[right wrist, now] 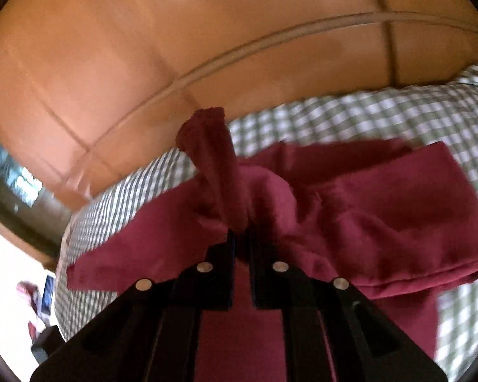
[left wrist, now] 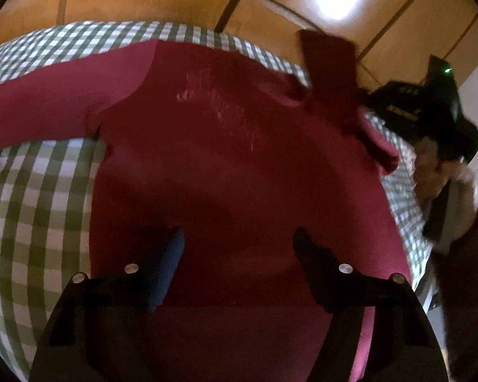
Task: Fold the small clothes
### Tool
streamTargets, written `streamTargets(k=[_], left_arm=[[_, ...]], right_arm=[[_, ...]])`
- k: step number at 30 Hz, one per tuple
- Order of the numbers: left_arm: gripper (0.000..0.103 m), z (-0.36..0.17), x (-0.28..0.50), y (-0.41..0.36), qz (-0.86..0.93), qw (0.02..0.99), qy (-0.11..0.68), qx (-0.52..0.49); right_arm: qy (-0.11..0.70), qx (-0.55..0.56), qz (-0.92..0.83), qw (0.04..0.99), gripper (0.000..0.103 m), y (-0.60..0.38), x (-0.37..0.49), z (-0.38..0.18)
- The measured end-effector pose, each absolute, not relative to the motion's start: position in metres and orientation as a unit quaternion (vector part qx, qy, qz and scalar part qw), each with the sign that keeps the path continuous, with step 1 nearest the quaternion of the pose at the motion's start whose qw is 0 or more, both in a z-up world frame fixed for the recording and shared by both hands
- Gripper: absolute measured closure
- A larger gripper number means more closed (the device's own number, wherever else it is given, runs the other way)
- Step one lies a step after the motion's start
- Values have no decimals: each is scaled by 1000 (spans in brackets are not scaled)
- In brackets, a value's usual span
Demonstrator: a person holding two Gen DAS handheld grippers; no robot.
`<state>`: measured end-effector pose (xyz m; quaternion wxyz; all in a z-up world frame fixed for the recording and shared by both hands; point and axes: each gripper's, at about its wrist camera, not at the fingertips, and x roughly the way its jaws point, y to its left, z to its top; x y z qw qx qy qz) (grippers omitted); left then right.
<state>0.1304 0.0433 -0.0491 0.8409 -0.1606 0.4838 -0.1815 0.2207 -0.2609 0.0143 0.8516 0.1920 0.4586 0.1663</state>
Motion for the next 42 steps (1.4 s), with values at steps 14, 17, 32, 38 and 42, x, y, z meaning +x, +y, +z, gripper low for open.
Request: streamTargets(k=[14,17,32,38,42], left_arm=[[35,-30,212,29,-201,815,483,-250],[35,-38,239,14,-203,805,499,-250],[90,33,276,6,-227,855,422,-198],[90,9,271,48,-174,859,449,-176],[90,-32,268,46,-144,848,490,-144]], right_arm=[[428,241,167,855,35,-328,122,12],[436,252,143,852,28,-355,105,4],[406,351,93,838,20,-410,154,-27],[415,354,90,833,20,-407,167,-42],[435,316,104,837,17,-392,153,-34]])
